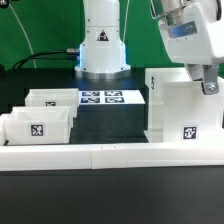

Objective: Assemble drawer

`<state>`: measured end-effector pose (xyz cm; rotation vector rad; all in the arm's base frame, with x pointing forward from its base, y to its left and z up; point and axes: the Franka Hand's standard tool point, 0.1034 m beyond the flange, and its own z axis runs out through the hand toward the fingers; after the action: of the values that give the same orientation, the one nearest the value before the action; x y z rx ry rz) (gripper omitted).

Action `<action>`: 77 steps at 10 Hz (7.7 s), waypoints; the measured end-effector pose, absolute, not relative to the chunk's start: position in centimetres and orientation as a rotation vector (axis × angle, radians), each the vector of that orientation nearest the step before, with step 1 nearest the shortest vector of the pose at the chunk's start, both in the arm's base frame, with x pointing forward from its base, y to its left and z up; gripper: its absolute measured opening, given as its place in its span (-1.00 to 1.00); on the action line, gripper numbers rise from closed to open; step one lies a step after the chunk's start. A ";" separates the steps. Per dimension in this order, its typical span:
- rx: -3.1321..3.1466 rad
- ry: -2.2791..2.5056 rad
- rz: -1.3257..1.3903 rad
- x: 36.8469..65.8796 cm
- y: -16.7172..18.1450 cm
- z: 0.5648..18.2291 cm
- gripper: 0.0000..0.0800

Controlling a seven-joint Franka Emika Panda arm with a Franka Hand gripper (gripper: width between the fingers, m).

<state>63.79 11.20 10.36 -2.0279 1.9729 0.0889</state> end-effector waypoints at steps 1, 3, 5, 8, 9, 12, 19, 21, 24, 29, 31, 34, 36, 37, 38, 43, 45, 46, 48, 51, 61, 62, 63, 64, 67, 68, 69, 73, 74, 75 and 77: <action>-2.029 1.972 0.089 63.8 11.2 10.4 0.22; -2.029 1.972 0.089 63.8 11.2 10.4 0.60; -2.040 1.960 0.086 63.8 11.2 10.4 0.62; -2.271 1.678 0.065 61.9 9.2 13.1 0.62; -2.307 1.614 0.054 61.7 8.3 14.1 0.62; -2.312 1.599 0.048 61.3 7.9 14.4 0.62; -2.842 0.661 -0.058 60.0 3.0 14.6 0.62; -2.860 0.535 -0.082 59.7 1.2 14.2 0.62; -2.925 0.198 -0.114 59.5 0.7 14.0 0.62; -3.055 0.139 -0.222 57.1 -5.1 11.4 0.62; -3.054 0.147 -0.217 56.8 -5.6 10.9 0.62; -3.054 0.142 -0.216 56.7 -5.5 10.9 0.62; -3.054 0.144 -0.208 56.6 -5.6 10.8 0.62; -3.052 0.166 -0.150 55.7 -6.3 10.0 0.62; -3.052 0.198 -0.102 54.9 -6.8 9.1 0.62; -3.078 0.237 -0.071 52.3 -9.5 5.0 0.62; -3.074 0.236 -0.063 52.5 -9.4 5.2 0.62; -3.074 0.236 -0.061 52.4 -9.4 5.2 0.62; -3.078 0.166 -0.046 52.0 -10.0 4.5 0.62; -3.082 0.037 -0.003 51.3 -9.9 2.7 0.62; -3.090 0.035 0.027 50.6 -9.8 0.7 0.06; -3.090 0.035 0.027 50.6 -9.8 0.7 -0.39; -3.090 0.035 0.027 50.6 -9.8 0.7 -0.73; -3.090 0.034 0.027 50.6 -9.7 0.7 -0.73; -3.090 0.033 0.026 50.7 -9.7 0.8 -0.89; -3.090 0.033 0.026 50.7 -9.7 0.8 -0.89; -3.090 0.033 0.026 50.7 -9.7 0.8 -0.89; -3.074 -0.041 0.031 51.1 -8.5 2.5 -0.89; -3.064 -0.075 0.033 51.3 -7.7 3.1 -0.89; -3.058 -0.107 0.026 51.5 -7.2 3.4 -0.89; -3.057 -0.129 0.009 51.7 -6.6 3.7 -0.89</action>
Offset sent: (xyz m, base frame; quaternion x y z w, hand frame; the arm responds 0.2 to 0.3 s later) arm 0.0000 0.0000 0.0000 0.0000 0.0000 0.0000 1.0000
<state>51.73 -6.56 3.66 -3.0574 -0.1292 0.0089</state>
